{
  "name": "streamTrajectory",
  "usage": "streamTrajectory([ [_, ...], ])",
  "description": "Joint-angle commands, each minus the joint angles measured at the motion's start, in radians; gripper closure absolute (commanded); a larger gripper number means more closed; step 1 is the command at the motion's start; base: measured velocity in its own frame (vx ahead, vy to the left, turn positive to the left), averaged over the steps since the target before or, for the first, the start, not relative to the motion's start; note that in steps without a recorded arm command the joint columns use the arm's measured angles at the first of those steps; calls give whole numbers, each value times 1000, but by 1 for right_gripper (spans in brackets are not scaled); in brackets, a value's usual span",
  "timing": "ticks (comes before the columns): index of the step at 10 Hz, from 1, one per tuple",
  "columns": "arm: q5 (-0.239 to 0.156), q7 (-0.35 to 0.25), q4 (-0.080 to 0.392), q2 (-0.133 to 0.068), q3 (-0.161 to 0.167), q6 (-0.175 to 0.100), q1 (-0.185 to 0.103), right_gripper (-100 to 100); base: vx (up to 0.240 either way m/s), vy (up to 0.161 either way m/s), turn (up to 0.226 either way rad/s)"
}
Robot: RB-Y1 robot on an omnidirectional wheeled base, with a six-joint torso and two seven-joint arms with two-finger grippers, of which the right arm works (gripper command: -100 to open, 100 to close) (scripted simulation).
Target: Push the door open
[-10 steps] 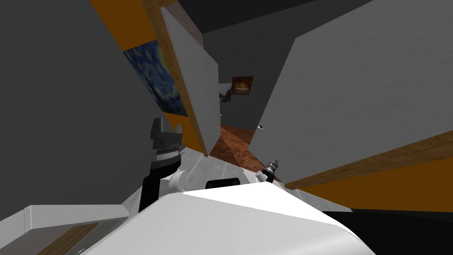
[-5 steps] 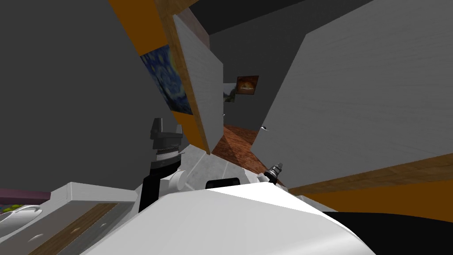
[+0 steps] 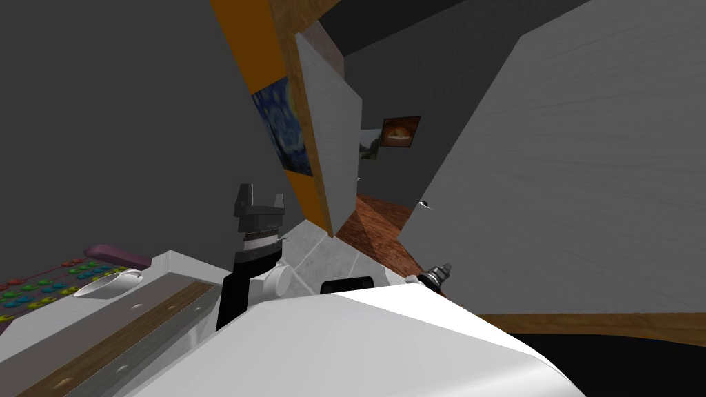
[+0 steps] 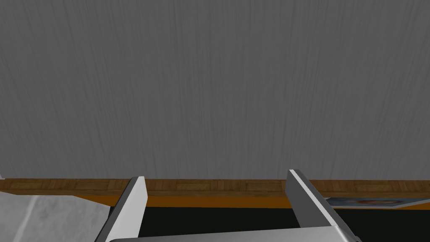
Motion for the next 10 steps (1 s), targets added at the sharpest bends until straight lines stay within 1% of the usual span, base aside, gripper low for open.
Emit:
streamTrajectory([
  [1, 0, -10, 50, -25, -10, -19, -13, -100, -20, -30, 51],
  [2, 0, -10, 53, -25, -10, -19, -13, -100, -10, -8, -21],
  [3, -4, -11, 54, -25, -34, -18, -5, -100, -2, -15, 201],
  [4, -4, -11, 54, -25, -34, -18, -5, -100, 5, -28, 115],
  [5, -4, -11, 54, -25, -34, -18, -5, -100, 7, -13, -12],
  [6, -7, -11, 53, -25, -59, -17, 4, -100, 9, -20, 218],
  [8, -8, -12, 52, -25, -65, -17, 6, -100, 6, -25, 61],
  [10, -14, -13, 49, -26, -108, -16, 21, -100, 3, -38, 251],
])
